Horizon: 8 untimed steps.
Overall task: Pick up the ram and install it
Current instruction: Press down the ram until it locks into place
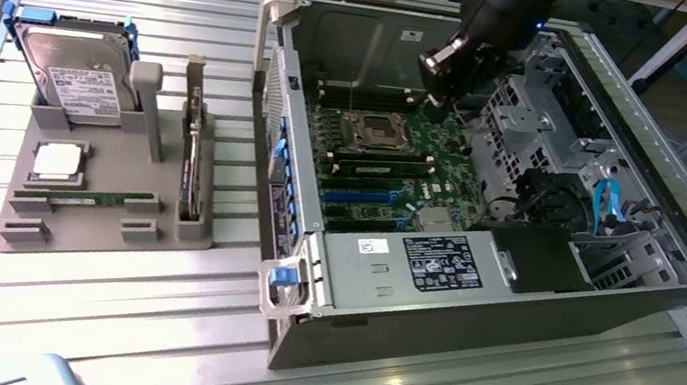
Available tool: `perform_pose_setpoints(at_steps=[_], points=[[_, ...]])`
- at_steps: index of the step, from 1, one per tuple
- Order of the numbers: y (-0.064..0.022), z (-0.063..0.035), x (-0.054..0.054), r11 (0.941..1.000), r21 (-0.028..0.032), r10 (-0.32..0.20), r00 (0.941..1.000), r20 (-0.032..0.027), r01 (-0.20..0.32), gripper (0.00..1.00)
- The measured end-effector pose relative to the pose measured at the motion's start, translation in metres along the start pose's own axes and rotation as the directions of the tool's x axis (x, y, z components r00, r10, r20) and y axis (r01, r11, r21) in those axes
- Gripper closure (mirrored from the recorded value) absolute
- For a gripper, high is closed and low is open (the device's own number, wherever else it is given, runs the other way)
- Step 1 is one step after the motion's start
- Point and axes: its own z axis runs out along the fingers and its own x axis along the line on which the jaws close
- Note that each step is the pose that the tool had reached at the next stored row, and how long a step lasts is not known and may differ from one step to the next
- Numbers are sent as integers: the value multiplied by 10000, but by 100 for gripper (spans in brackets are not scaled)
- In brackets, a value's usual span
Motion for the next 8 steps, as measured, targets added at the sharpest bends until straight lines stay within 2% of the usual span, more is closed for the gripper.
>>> perform_pose_setpoints(at_steps=[2, 5, 8], points=[[0, 0, 0, 9989, -29, 458, 9989, -8, -458, 90], [0, 0, 0, 9940, -69, 1089, 9941, -16, -1089, 90], [0, 0, 0, 9853, -106, 1704, 9854, -24, -1704, 90]])
